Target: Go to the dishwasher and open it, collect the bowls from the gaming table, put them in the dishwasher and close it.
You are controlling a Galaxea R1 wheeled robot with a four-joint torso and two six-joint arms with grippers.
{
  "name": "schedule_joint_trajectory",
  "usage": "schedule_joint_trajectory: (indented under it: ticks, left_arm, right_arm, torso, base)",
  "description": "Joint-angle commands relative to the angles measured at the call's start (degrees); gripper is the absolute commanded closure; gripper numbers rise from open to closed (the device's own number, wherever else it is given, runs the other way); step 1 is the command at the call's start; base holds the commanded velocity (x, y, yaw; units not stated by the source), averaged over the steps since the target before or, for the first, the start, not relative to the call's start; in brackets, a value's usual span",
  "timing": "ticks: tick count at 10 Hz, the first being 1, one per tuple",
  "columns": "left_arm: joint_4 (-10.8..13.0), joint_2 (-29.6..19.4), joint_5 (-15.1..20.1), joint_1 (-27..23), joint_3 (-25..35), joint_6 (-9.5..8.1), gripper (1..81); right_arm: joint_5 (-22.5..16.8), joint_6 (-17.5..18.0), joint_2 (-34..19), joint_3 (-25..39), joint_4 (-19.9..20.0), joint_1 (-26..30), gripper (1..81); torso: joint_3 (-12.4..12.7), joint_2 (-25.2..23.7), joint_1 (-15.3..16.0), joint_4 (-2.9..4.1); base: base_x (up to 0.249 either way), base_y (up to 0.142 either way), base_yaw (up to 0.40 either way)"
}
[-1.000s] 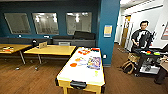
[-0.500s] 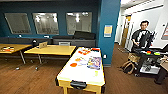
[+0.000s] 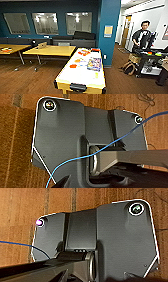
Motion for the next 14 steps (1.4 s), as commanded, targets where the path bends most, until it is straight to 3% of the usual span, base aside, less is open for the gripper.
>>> schedule_joint_trajectory:
  ticks: [1,5,14]
  left_arm:
    - [-0.33,-0.14,3.16,-1.86,0.03,0.40,1.0]
    - [-0.42,-0.22,3.16,-1.86,0.03,0.40,1.0]
    - [-0.42,-0.22,3.16,-1.86,0.03,0.31,1.0]
  right_arm:
    - [-2.60,-0.20,0.31,0.19,0.29,2.57,1.0]
    - [-2.69,-0.20,0.39,0.19,0.29,2.57,1.0]
    - [-2.69,-0.29,0.40,0.19,0.29,2.57,1.0]
  torso:
    - [0.00,0.00,0.00,0.00]
    - [0.00,0.00,0.00,0.00]
    - [-0.02,0.02,0.00,0.00]
  base:
    - [0.117,0.000,0.000]
    - [0.119,0.020,0.000]
    - [0.101,0.141,0.000]
